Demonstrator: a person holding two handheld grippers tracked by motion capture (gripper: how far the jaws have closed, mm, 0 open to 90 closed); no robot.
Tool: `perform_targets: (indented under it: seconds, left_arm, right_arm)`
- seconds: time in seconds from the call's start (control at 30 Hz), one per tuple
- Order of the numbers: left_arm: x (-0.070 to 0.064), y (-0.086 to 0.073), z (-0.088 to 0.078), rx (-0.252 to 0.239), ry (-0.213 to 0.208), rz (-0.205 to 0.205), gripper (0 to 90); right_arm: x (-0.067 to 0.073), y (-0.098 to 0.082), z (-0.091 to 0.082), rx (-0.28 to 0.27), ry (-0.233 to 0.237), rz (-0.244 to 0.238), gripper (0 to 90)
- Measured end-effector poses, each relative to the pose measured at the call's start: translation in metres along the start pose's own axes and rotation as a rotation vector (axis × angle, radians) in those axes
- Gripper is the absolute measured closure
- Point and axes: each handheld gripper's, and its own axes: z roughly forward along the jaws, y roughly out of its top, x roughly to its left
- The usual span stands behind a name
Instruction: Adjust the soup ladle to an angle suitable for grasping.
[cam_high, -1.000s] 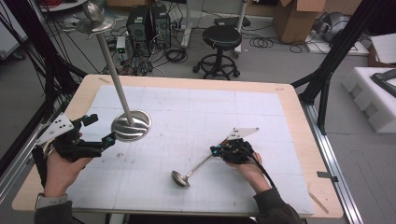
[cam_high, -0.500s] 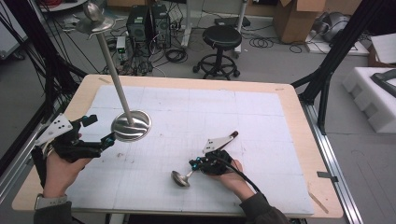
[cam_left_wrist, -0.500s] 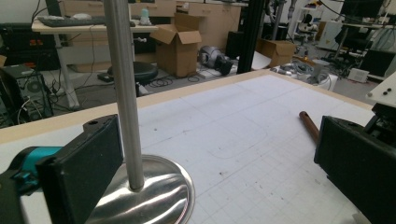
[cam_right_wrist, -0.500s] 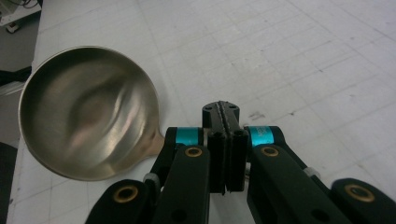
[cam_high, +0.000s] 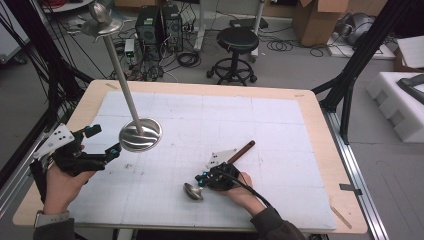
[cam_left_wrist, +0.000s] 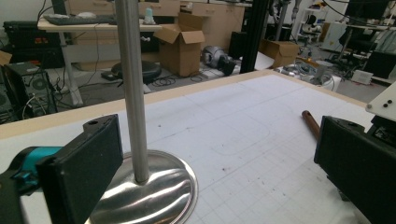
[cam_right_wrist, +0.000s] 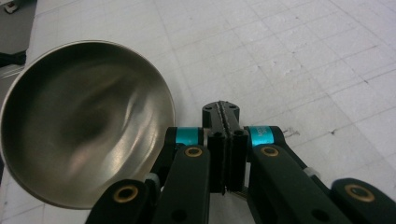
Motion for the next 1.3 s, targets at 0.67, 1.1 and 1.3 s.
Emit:
perform_targets:
  seconds: [0.67, 1.1, 1.3]
  left_arm:
    - [0.002, -0.001, 0.000, 0.005, -0.001, -0.008, 1.7]
    - [0.001, -0.002, 0.007, 0.021, -0.007, -0.005, 1.8]
    - [0.001, -0.002, 0.007, 0.022, -0.007, -0.003, 1.8]
  right_arm:
    - [0.013, -0.017, -0.017, 0.004, -0.012, -0.060, 90.0]
    - [0.010, -0.039, -0.048, 0.040, 0.012, -0.046, 90.0]
    - [0.007, -0.052, -0.065, 0.051, 0.020, -0.023, 90.0]
